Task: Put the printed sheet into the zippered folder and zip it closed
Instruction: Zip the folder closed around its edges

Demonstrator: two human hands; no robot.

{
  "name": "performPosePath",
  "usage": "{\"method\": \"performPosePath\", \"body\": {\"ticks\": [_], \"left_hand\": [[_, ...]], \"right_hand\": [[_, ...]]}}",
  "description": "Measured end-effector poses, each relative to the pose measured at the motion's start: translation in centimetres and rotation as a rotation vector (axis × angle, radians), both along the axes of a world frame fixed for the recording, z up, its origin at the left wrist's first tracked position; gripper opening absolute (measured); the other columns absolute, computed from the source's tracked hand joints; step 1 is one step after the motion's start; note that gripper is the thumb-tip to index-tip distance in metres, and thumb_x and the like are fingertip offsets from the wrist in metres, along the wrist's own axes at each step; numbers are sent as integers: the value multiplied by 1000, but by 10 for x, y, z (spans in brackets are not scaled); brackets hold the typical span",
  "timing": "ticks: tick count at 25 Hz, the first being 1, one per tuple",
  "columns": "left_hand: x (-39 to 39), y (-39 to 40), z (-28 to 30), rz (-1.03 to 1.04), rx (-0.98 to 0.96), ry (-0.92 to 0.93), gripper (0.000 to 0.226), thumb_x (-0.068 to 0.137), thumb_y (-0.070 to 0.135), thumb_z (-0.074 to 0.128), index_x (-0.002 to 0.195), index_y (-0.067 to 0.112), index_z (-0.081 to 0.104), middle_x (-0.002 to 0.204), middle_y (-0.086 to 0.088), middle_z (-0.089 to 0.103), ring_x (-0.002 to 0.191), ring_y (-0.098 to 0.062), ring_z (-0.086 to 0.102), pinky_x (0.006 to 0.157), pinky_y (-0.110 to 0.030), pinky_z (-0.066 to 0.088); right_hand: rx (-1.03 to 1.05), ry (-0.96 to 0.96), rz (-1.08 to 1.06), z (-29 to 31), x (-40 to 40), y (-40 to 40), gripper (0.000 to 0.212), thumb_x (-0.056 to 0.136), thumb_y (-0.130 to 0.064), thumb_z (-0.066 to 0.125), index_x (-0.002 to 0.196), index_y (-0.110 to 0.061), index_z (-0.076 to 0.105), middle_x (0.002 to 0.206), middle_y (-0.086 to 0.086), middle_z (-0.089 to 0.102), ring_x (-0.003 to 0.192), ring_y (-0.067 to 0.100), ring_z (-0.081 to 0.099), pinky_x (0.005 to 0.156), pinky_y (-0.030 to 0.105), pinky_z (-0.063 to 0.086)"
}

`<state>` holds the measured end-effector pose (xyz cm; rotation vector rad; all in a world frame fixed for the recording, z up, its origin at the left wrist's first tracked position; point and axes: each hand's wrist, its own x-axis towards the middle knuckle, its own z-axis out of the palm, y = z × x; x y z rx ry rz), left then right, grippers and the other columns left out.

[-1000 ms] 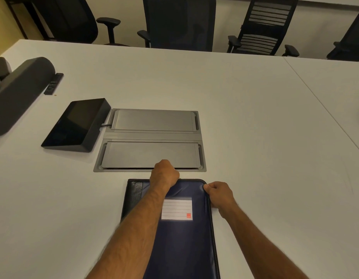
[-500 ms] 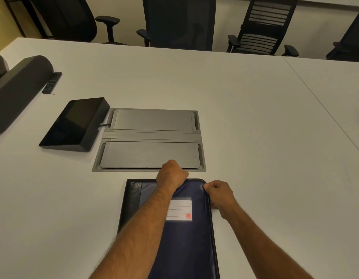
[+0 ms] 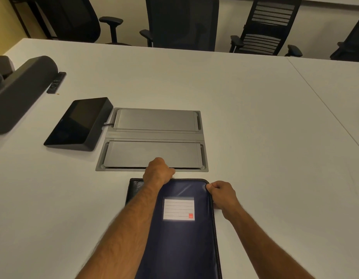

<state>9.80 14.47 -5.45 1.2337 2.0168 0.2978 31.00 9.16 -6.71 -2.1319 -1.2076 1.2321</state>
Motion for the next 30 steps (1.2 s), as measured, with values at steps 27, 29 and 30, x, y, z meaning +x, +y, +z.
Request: {"method": "performPosePath", "body": {"ticks": [27, 29, 30], "left_hand": [[-101, -16, 5, 202, -6, 90, 33, 81, 18, 72, 59, 6, 50, 59, -7, 51, 62, -25, 55, 56, -29, 43], [-101, -18, 5, 201, 8, 82, 33, 80, 17, 72, 57, 6, 51, 59, -8, 52, 65, -29, 59, 59, -30, 45], [-100, -19, 6, 205, 22, 80, 33, 80, 16, 72, 57, 6, 51, 58, -8, 53, 63, -27, 59, 58, -30, 45]], "right_hand": [[1, -19, 1, 2, -2, -2, 25, 94, -31, 54, 83, -10, 64, 84, 11, 66, 79, 27, 64, 83, 44, 58], [0, -30, 3, 3, -2, -2, 25, 94, -31, 54, 82, -11, 64, 85, 11, 67, 79, 27, 64, 83, 44, 58], [1, -37, 5, 4, -2, -2, 25, 94, -31, 54, 80, -12, 63, 85, 12, 67, 79, 28, 64, 83, 44, 58]]}}
